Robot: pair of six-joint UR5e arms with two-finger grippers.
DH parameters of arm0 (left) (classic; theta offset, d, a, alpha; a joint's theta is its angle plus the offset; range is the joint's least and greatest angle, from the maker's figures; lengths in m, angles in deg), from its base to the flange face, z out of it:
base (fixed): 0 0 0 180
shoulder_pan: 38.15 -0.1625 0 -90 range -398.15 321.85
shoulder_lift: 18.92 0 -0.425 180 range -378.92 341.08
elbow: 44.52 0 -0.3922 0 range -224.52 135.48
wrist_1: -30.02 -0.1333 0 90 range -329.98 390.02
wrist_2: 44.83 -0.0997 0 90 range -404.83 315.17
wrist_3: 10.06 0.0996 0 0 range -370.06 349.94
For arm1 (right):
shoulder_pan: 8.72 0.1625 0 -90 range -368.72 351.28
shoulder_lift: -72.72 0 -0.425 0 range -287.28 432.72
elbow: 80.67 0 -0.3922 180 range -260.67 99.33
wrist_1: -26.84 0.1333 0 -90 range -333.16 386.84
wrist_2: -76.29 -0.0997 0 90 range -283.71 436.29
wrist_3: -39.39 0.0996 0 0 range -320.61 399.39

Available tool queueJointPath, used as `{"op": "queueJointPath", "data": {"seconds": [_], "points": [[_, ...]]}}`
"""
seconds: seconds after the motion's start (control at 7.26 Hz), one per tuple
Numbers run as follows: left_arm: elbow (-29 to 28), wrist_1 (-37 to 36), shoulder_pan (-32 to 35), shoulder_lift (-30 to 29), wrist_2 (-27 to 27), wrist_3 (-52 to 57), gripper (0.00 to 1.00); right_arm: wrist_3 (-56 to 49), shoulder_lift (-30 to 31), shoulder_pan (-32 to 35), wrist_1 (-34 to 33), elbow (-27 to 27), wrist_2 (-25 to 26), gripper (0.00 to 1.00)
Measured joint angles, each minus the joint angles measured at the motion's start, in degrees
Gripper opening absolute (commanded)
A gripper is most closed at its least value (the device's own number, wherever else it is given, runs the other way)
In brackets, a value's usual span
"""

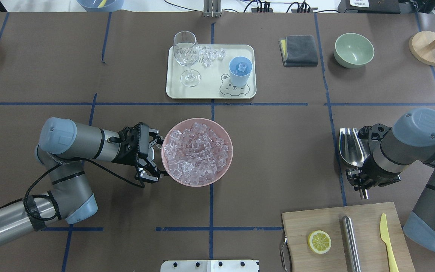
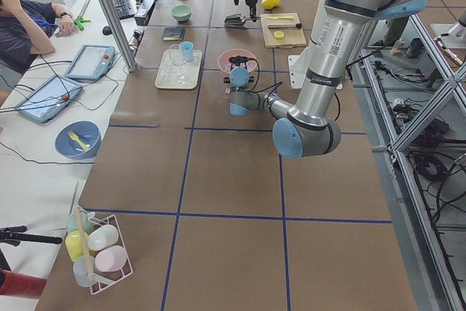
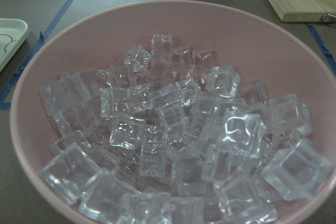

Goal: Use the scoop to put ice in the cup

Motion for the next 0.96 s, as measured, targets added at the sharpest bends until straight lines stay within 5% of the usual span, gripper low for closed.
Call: {"op": "queueJointPath", "data": {"seconds": [0.55, 0.96], "points": [[0.0, 0.0, 0.1, 0.0, 0.0, 0.0, 1.0, -0.1, -0.9, 1.4, -0.1, -0.6, 1.1, 1.0], [0.2, 0.1, 1.1, 0.1, 0.1, -0.1, 1.0, -11.4, -1.9, 11.3, -0.8, -1.4, 0.6, 1.0]]}}
